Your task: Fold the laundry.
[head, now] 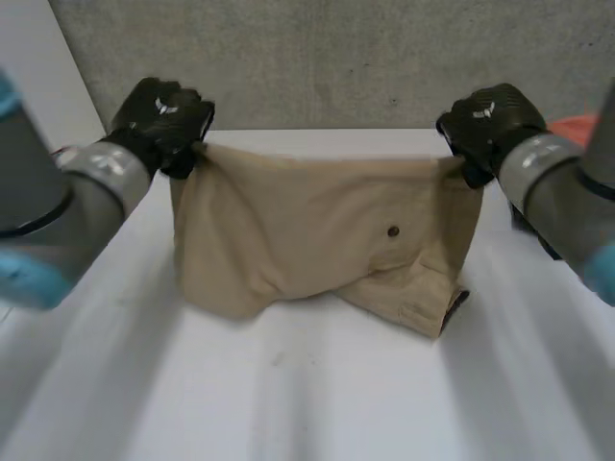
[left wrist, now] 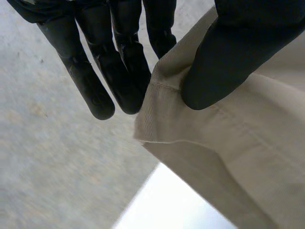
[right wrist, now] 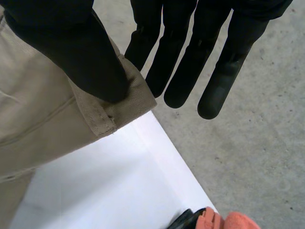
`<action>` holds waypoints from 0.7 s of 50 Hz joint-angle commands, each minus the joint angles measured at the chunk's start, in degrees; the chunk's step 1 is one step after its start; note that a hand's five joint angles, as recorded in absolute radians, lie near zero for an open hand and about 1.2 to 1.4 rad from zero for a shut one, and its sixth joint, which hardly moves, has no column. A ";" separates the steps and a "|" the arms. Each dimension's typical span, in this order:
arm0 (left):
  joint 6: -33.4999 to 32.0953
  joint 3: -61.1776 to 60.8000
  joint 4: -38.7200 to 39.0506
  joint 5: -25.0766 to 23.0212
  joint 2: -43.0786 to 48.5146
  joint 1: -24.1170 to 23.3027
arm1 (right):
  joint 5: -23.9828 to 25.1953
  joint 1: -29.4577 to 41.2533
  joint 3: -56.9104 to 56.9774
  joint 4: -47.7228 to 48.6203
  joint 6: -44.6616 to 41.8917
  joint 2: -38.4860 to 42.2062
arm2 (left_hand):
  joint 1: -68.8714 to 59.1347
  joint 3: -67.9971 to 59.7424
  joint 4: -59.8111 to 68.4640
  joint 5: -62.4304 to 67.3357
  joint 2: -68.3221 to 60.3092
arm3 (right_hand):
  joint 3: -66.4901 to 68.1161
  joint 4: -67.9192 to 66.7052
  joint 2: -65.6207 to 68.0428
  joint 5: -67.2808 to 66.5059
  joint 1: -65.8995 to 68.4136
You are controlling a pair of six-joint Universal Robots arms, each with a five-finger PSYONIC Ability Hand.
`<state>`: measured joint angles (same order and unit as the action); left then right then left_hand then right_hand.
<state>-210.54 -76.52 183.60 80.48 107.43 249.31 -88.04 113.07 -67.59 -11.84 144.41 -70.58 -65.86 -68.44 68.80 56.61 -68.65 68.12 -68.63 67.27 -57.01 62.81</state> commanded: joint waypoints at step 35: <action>-5.67 -16.72 22.33 3.55 4.10 -6.03 | -3.72 2.16 -1.30 34.60 3.33 17.41 | -14.14 -11.56 11.20 13.39 -11.35 | 11.88 -11.37 12.73 -12.99 17.19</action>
<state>-216.42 -83.10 206.24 84.10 110.66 245.78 -92.41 115.37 -59.89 23.49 148.92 -54.45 -65.85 -68.61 68.83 56.61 -68.76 68.31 -68.68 67.27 -57.51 62.82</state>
